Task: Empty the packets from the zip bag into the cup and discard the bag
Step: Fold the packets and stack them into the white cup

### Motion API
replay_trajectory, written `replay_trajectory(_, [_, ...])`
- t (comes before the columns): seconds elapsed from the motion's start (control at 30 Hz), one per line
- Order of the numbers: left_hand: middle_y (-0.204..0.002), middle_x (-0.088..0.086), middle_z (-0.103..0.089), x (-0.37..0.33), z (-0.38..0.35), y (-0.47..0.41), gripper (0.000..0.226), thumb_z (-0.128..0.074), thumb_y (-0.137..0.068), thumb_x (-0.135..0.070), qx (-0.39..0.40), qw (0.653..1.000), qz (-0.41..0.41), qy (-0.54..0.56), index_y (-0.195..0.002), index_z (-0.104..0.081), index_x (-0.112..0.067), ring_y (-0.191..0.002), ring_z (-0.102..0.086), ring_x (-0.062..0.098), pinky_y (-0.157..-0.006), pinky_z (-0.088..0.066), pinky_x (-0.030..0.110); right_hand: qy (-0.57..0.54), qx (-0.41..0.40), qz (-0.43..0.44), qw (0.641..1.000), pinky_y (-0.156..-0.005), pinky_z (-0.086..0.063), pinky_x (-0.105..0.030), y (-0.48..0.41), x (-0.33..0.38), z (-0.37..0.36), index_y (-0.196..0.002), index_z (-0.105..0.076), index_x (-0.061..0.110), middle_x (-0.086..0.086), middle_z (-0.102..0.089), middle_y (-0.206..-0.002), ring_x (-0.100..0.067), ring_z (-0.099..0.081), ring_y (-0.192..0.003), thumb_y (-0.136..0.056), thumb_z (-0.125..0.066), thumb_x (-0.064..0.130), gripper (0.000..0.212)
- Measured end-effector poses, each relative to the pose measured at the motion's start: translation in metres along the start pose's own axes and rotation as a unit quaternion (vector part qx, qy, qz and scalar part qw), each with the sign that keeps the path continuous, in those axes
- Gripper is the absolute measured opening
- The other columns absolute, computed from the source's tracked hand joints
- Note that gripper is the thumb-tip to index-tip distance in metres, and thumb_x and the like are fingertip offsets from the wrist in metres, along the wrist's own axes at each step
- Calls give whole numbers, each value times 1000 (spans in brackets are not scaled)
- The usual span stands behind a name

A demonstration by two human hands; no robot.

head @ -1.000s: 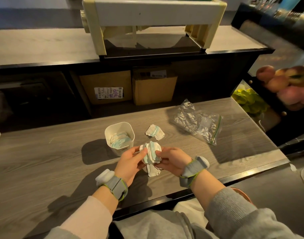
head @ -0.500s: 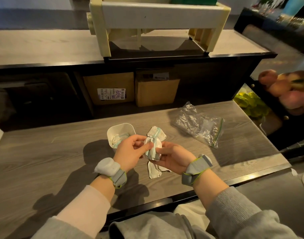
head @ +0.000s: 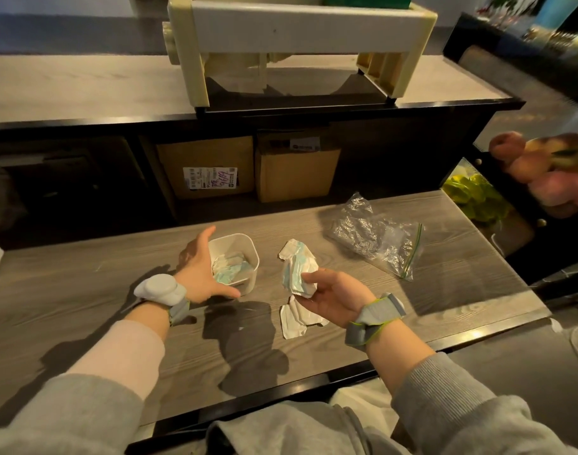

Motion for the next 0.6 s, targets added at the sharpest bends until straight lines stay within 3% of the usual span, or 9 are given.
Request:
replay_trajectory(0.27, [-144,9,-33,12,-22,-1,136,-93,-48,-12,-35,989,13,143,-147,-3,-34,-128,-40,28,-108,-37,41,25,1,8,1000,-86,-53,-34,-1,1,-3,-97,-60,7,-13,-66,-95,-23,-63,-89,-87,-58,-1,13])
replay_trajectory(0.37, [-136,8,-40,10,-25,2,128,-91,-50,-10,-57,984,14,167,-145,-9,-34,-118,-45,23,-99,-42,37,50,10,31,998,-77,-56,-29,-1,4,-5,-97,-60,5,-12,-66,-91,-21,-64,-83,-87,-57,-3,13])
replay_trajectory(0.47, [-127,2,-43,5,-29,7,120,-91,-51,-15,-66,984,17,165,-142,-14,-32,-109,-46,19,-89,-42,32,72,-17,102,992,-65,-55,-31,-1,11,-10,-98,-58,1,-16,-62,-87,-23,-64,-70,-82,-59,-12,21])
replay_trajectory(0.6, [-122,-3,-45,-10,-36,21,116,-90,-52,-20,-50,983,2,179,-140,-15,-33,-104,-50,18,-85,-42,30,231,-96,233,940,-72,-53,-38,7,25,-15,-100,-57,6,-18,-68,-93,-25,-64,-77,-73,-72,-8,34])
Point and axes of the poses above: each hand's wrist, its own y-axis away from the middle knuckle, its own z-axis out of the back of the hand, x = y × z, the point moved 3 cm from there along -y, towards the middle knuckle
